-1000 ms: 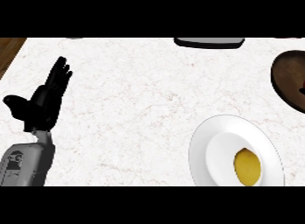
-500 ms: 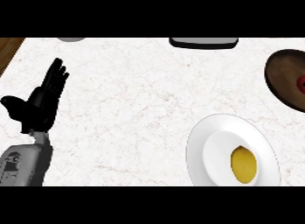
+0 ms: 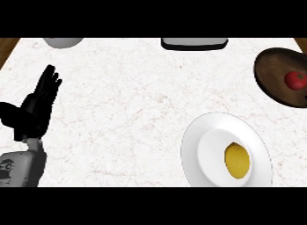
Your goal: Pick the tomato from the plate and place it in the pan
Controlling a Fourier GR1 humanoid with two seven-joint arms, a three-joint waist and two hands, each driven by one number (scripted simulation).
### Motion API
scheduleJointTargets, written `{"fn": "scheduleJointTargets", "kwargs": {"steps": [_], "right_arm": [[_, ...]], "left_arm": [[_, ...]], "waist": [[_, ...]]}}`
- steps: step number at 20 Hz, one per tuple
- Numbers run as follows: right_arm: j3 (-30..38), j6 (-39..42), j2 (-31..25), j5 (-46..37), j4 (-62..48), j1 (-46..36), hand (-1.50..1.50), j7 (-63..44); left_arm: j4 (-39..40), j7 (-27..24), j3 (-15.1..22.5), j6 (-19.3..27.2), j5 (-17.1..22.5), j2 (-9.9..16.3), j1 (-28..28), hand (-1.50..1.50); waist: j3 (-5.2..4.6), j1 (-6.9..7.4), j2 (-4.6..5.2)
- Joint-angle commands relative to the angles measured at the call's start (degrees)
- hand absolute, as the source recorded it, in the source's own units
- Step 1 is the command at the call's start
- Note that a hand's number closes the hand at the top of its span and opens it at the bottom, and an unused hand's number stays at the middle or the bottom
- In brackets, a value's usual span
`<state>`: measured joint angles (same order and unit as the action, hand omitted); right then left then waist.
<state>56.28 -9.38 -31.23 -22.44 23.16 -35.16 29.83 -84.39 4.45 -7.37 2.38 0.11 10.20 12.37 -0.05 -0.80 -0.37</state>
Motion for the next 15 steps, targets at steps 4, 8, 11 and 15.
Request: {"fn": "scheduleJointTargets", "kwargs": {"steps": [4, 8, 11, 15], "right_arm": [[-1.78, 8.97, 4.61, 3.85, 15.49, 9.47, -1.5, -0.93], [-2.23, 11.9, 10.46, 6.36, 27.51, 17.02, -1.5, -3.95], [-4.36, 12.43, 15.56, 6.26, 37.28, 18.77, -1.5, -10.33], [-7.14, 11.31, 22.14, 4.9, 55.89, 26.27, -1.5, -18.79]], "left_arm": [[-0.02, 0.35, -1.72, 0.45, -0.34, 1.6, -0.73, 0.0], [1.65, -1.76, -1.18, 0.81, -0.9, 0.32, -2.26, 0.0], [-1.67, 1.29, -2.94, -0.69, 0.97, 2.88, -1.97, 0.0], [-2.64, 3.87, 0.13, 0.78, -0.51, 0.35, 0.21, 0.0]], "waist": [[-0.3, -2.6, -0.86], [-0.27, -2.56, -0.54], [-0.4, -2.69, -1.02], [-0.21, -1.63, -0.43]]}}
